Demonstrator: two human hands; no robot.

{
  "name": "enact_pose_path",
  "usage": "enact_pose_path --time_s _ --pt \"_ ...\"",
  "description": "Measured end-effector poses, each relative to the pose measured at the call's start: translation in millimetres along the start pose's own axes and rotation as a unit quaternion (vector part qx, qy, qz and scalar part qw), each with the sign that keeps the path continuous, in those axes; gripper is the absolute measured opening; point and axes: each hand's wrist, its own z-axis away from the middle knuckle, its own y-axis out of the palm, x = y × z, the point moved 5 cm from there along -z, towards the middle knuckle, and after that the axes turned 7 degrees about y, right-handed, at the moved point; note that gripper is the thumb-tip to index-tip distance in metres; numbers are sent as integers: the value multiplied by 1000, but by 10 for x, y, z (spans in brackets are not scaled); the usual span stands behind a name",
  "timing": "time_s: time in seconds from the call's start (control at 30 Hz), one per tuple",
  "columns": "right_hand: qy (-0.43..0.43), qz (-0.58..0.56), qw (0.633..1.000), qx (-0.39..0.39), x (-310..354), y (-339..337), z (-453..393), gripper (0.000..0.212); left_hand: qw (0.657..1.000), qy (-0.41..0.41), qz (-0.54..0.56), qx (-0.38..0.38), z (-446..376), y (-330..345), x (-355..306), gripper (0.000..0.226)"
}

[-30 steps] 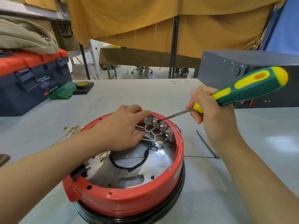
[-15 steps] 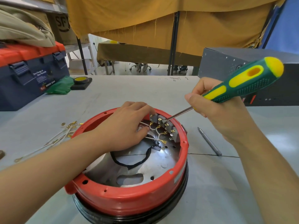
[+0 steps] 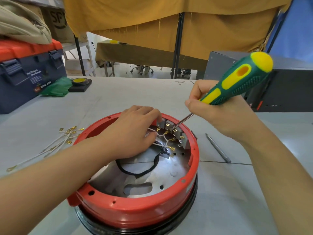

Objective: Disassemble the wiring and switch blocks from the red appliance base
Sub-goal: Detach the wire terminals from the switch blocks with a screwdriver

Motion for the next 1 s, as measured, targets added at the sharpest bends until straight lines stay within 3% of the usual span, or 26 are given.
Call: enact_pose_path --time_s 0.23,0.43,0.73,1.0 --pt "9 88 994 67 131 59 -6 22 998 0 55 14 -16 29 13 19" --pt "62 84 985 137 151 88 -47 25 998 -9 58 38 -8 63 42 18" --pt "109 4 992 57 -42 70 -123 30 998 -1 37 41 -14 59 19 24" --pt "101 -67 993 10 -186 32 -16 33 999 -2 30 43 -15 69 9 24"
